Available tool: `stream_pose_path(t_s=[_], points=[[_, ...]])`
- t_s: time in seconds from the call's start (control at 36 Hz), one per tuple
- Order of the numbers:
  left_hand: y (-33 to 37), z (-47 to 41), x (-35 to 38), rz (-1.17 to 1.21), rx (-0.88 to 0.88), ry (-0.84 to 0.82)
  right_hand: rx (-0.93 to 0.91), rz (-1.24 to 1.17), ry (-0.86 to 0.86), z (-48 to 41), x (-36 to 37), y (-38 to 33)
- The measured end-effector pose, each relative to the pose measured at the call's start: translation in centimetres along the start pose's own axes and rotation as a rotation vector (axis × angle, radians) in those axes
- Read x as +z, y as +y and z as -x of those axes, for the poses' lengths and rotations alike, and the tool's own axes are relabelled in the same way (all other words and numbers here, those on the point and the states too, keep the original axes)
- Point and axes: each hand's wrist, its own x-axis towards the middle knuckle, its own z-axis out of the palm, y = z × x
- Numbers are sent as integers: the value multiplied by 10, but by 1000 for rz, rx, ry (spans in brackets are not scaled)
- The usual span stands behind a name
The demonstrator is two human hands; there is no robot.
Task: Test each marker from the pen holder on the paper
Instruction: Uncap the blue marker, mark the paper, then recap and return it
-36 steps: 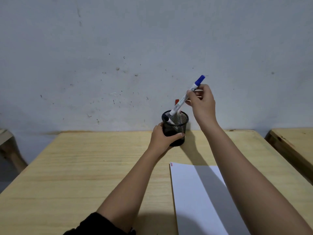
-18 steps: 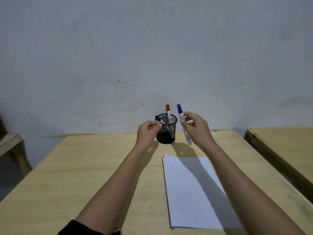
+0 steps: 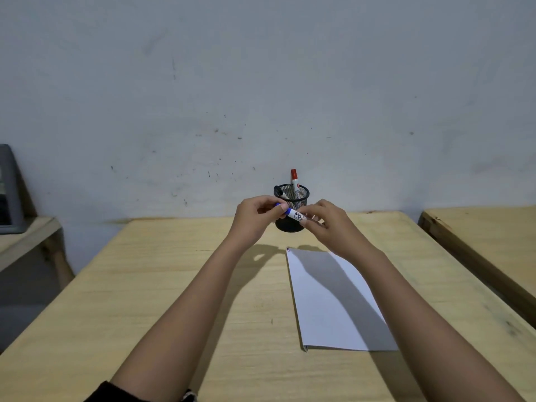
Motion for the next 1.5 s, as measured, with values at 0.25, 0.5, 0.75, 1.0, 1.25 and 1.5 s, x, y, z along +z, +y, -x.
stream_pose_path(t_s=[0.25,0.5,0.75,1.0,1.25,1.5], points=[[-8,11,-21,188,-45,109,96,-371,3,4,-21,6],[-10,17,-13,326,-105,149,304,-1199,259,11,5,-4],[-17,14,-12,265,-202,175,333,-1378,319,3,26,-9],[-29,9,-29,155,-316,256,276,-1368,380,-2,13,-1],[-65,25,-36,-609,-209,96,399,-1328,448,2,16,10],[-74,21,-30,-834,-248,-134,444,-1219,426,2,22,18]])
